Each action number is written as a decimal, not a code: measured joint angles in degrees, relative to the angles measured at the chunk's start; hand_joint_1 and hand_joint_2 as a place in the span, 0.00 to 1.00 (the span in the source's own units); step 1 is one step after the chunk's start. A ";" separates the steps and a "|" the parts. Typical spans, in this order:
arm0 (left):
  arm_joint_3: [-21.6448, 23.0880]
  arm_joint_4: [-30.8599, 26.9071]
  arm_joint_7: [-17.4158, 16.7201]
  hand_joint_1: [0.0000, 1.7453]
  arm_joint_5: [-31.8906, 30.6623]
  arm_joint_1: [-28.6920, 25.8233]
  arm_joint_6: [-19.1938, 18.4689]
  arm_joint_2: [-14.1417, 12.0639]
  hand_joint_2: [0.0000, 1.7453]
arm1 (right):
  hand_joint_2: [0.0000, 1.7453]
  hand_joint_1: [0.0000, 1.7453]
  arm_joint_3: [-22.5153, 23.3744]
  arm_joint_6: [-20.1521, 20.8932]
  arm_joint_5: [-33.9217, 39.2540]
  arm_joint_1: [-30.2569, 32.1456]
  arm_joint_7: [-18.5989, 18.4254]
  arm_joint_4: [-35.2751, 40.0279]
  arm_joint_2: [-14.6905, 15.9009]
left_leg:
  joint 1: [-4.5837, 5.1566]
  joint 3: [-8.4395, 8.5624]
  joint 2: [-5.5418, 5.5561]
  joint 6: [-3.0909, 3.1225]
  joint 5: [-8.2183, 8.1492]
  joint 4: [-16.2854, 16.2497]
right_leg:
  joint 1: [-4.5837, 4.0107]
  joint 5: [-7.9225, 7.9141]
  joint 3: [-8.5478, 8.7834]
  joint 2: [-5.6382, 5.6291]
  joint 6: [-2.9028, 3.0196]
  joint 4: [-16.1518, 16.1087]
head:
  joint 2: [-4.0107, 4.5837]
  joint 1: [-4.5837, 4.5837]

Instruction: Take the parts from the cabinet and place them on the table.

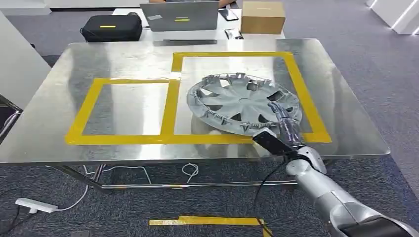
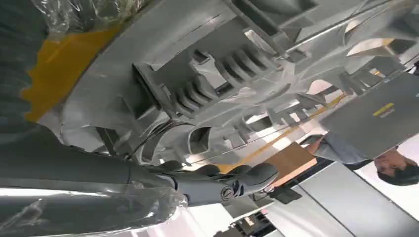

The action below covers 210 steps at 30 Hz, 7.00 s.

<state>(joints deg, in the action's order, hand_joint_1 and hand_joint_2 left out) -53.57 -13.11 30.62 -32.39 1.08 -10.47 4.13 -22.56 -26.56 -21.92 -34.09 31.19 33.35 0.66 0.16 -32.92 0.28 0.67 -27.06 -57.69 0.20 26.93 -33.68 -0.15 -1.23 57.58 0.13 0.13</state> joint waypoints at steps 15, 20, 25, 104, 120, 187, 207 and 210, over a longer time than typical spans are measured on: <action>0.00 0.00 -0.15 0.00 -0.63 0.15 -0.04 0.20 0.00 | 1.00 0.00 0.02 0.83 -1.53 -2.99 0.68 -2.27 -0.02 | 0.00 0.00 0.00 0.00 0.00 0.00 | 0.00 0.00 0.00 -0.01 0.00 0.00 | 0.00 0.00; 0.00 0.00 -0.33 0.00 -0.87 0.41 -0.06 0.48 0.00 | 1.00 0.00 0.02 -0.05 -3.36 -4.12 1.51 -2.29 -0.07 | 0.00 0.00 0.01 0.00 0.00 0.00 | 0.00 0.00 0.01 0.04 0.00 0.00 | 0.00 0.00; 0.00 0.00 -0.72 0.00 -1.66 0.92 -0.13 0.55 0.00 | 1.00 0.00 0.02 -4.07 -4.24 -4.14 3.87 -0.11 -0.04 | 0.00 -0.01 0.00 0.00 0.00 0.00 | 0.00 0.00 0.00 0.02 0.00 0.00 | 0.00 0.02; -0.46 0.02 0.37 0.00 2.40 2.93 -0.92 0.48 0.00 | 1.00 0.00 -8.44 16.06 -12.24 -34.65 -9.64 23.32 23.60 | 0.13 -0.06 0.02 0.05 0.02 -0.15 | 0.14 -0.07 -0.01 0.05 -0.09 0.01 | 0.00 -0.02; -1.79 0.02 1.05 0.00 3.63 2.35 -0.94 0.13 0.00 | 1.00 0.00 -9.36 16.04 -15.46 -45.09 -12.77 23.32 31.50 | 0.13 -0.02 0.03 0.11 0.04 -0.17 | 0.14 -0.10 -0.01 0.07 -0.14 0.00 | 0.00 0.00; -11.37 -0.61 -1.05 0.00 1.11 0.19 -0.02 1.14 0.00 | 1.00 0.00 -63.76 23.17 57.90 -30.42 -35.84 0.83 91.47 | 0.67 0.48 -0.01 1.34 -1.04 -0.33 | 0.62 0.69 0.89 0.04 -1.14 -0.11 | 0.00 -0.07; -11.89 -0.61 -1.18 0.00 -2.69 0.36 -0.81 1.16 0.00 | 1.00 0.00 -63.45 26.74 81.37 15.89 -26.10 -26.59 66.37 | 0.75 0.61 0.68 1.40 -1.03 -0.33 | 0.70 0.95 1.09 0.71 -1.36 -0.12 | 0.00 -0.07; -12.33 -0.61 -1.18 0.00 -2.84 0.37 -0.79 1.18 0.00 | 1.00 0.00 -63.17 23.74 83.75 19.57 -27.17 -28.50 61.15 | 0.71 0.64 0.66 1.39 -1.04 -0.32 | 0.67 0.96 1.07 0.67 -1.35 -0.12 | 0.00 -0.05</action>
<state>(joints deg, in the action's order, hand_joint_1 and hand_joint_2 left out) -65.90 -13.73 29.44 -35.23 1.44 -11.26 5.31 -85.72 -2.81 61.83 -14.52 4.02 4.85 61.81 0.87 -32.28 0.95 2.06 -28.10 -58.02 0.86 27.88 -32.61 0.52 -2.58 57.46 0.13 0.08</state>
